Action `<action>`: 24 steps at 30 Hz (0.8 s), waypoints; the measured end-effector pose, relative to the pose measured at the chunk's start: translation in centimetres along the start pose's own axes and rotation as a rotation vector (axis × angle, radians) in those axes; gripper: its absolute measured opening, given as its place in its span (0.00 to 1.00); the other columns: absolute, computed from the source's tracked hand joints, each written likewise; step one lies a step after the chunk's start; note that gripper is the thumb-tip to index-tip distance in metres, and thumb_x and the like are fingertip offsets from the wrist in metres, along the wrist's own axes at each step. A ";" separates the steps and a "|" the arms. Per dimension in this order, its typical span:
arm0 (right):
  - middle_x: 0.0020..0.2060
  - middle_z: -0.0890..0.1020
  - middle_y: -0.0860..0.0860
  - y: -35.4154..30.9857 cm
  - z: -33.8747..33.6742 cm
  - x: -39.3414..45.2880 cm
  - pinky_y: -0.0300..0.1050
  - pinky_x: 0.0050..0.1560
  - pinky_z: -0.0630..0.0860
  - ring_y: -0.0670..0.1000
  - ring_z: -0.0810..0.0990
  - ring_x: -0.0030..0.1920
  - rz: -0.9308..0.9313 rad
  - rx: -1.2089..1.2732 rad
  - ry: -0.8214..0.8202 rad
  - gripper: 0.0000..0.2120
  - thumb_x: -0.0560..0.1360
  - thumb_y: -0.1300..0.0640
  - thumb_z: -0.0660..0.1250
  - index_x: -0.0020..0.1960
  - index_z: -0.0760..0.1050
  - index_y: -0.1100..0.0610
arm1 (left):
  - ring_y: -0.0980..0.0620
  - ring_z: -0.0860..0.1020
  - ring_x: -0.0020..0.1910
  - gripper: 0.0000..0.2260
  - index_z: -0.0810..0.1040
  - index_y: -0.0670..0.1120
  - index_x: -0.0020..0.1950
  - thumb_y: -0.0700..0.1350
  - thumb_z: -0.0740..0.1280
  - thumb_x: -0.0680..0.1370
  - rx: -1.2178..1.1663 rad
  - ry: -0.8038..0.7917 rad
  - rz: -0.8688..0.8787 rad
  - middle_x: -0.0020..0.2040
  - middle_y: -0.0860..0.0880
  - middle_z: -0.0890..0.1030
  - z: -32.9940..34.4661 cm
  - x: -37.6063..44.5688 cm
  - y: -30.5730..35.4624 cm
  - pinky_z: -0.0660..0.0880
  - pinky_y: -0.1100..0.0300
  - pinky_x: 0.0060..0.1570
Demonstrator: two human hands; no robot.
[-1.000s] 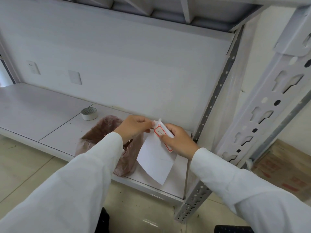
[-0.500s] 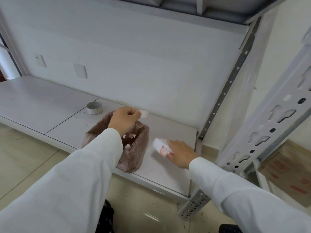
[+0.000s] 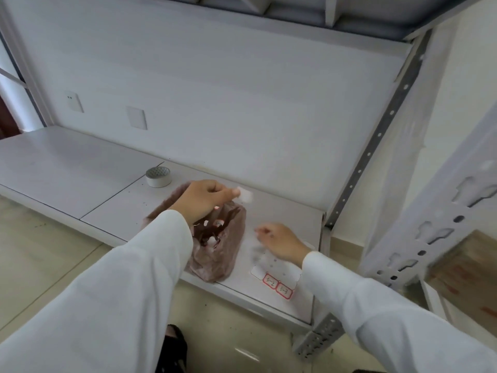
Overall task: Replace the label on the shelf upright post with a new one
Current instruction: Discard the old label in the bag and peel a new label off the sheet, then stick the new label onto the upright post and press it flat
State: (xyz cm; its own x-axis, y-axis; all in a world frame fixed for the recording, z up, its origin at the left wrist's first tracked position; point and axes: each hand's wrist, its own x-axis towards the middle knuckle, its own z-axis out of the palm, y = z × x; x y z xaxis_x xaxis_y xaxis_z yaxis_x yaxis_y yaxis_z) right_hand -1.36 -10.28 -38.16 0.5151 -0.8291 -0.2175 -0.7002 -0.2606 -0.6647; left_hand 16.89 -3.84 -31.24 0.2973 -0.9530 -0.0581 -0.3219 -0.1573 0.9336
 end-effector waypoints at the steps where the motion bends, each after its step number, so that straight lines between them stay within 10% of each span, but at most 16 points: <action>1: 0.46 0.80 0.53 -2.1 -1.1 -0.6 0.44 0.46 0.71 0.52 0.77 0.49 -0.009 0.250 0.045 0.10 0.78 0.52 0.59 0.50 0.77 0.55 | 0.48 0.74 0.38 0.19 0.79 0.40 0.50 0.55 0.70 0.71 -0.038 -0.037 0.004 0.42 0.41 0.79 0.1 0.0 0.2 0.70 0.67 0.32; 4: 0.38 0.81 0.47 -7.1 -4.3 -2.9 0.40 0.42 0.75 0.45 0.79 0.39 -0.004 0.836 -0.106 0.10 0.78 0.50 0.60 0.47 0.78 0.52 | 0.50 0.77 0.48 0.18 0.79 0.49 0.46 0.61 0.69 0.65 -0.170 -0.147 0.043 0.44 0.51 0.82 0.6 -0.3 1.5 0.72 0.62 0.45; 9: 0.33 0.83 0.46 -9.5 -7.2 -6.7 0.41 0.46 0.77 0.41 0.81 0.35 -0.062 0.916 -0.133 0.06 0.76 0.53 0.64 0.46 0.79 0.53 | 0.51 0.76 0.62 0.37 0.79 0.50 0.56 0.72 0.70 0.56 -0.249 -0.345 0.064 0.58 0.50 0.82 1.8 -0.8 2.6 0.65 0.45 0.68; 16: 0.39 0.83 0.46 -10.3 -9.7 -9.8 0.41 0.46 0.79 0.38 0.81 0.38 -0.177 0.625 0.098 0.04 0.73 0.56 0.70 0.46 0.80 0.57 | 0.56 0.76 0.59 0.42 0.75 0.55 0.54 0.74 0.71 0.45 -0.309 -0.375 0.047 0.57 0.53 0.79 2.7 -2.4 4.7 0.68 0.54 0.60; 24: 0.38 0.79 0.47 -14.0 -13.3 -15.3 0.38 0.43 0.77 0.42 0.75 0.41 -0.271 0.390 0.191 0.03 0.73 0.57 0.69 0.41 0.79 0.53 | 0.56 0.78 0.47 0.09 0.77 0.50 0.51 0.52 0.68 0.73 -0.415 -0.118 0.021 0.50 0.51 0.80 1.3 -4.6 7.2 0.70 0.60 0.45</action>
State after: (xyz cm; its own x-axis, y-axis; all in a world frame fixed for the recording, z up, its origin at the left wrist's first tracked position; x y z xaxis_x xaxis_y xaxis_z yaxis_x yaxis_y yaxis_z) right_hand -6.04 -0.53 -16.04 0.5271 -0.8427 0.1097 -0.2986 -0.3046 -0.9045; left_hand 12.07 -0.91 -24.68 0.1816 -0.9818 -0.0548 0.0692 -0.0428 0.9967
